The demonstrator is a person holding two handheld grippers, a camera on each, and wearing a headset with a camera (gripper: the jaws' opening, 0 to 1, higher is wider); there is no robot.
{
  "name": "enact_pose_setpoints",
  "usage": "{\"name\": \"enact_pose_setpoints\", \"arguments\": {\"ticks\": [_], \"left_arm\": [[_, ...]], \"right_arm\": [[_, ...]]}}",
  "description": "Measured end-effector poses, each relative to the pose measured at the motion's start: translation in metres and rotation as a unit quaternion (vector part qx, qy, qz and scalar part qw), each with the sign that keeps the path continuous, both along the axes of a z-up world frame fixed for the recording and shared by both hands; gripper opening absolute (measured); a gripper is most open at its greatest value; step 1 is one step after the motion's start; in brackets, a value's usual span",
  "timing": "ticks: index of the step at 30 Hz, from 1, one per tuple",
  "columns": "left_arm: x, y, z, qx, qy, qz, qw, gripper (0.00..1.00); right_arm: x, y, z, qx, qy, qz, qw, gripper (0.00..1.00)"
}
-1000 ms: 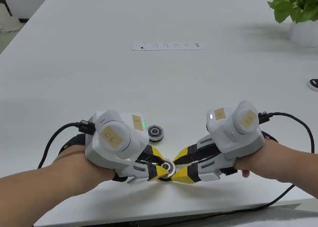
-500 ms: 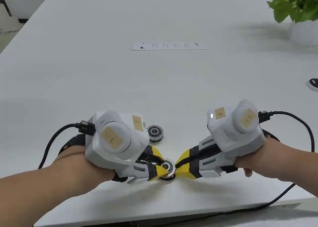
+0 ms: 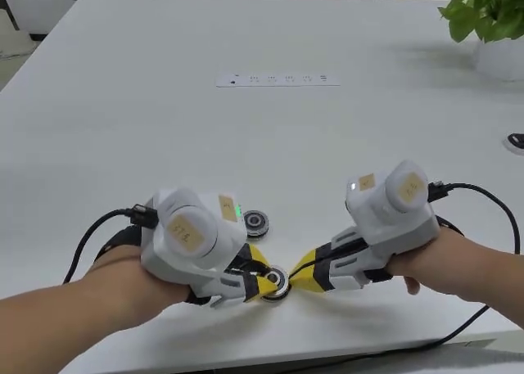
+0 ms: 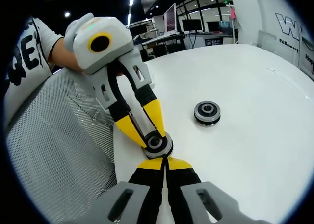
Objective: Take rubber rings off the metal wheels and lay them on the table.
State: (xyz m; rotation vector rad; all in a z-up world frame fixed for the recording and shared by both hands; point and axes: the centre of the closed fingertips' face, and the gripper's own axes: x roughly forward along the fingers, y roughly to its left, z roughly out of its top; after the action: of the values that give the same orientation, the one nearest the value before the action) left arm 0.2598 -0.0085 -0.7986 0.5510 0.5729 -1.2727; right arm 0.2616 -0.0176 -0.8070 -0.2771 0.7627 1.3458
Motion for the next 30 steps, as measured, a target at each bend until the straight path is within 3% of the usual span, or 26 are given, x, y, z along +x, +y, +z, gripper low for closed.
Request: {"name": "enact_pose_setpoints", "arguments": {"ticks": [13, 30], "left_arm": [[-0.002, -0.001, 0.002, 0.003, -0.003, 0.007, 1.0000, 0.13], [-0.001, 0.000, 0.003, 0.008, 0.001, 0.021, 0.9997, 0.13]], "right_arm": [[0.006, -0.002, 0.007, 0.031, 0.049, -0.058, 0.9967, 0.00], [0.006, 0.006, 0.013, 0.063, 0.077, -0.071, 0.9926, 0.00]]}}
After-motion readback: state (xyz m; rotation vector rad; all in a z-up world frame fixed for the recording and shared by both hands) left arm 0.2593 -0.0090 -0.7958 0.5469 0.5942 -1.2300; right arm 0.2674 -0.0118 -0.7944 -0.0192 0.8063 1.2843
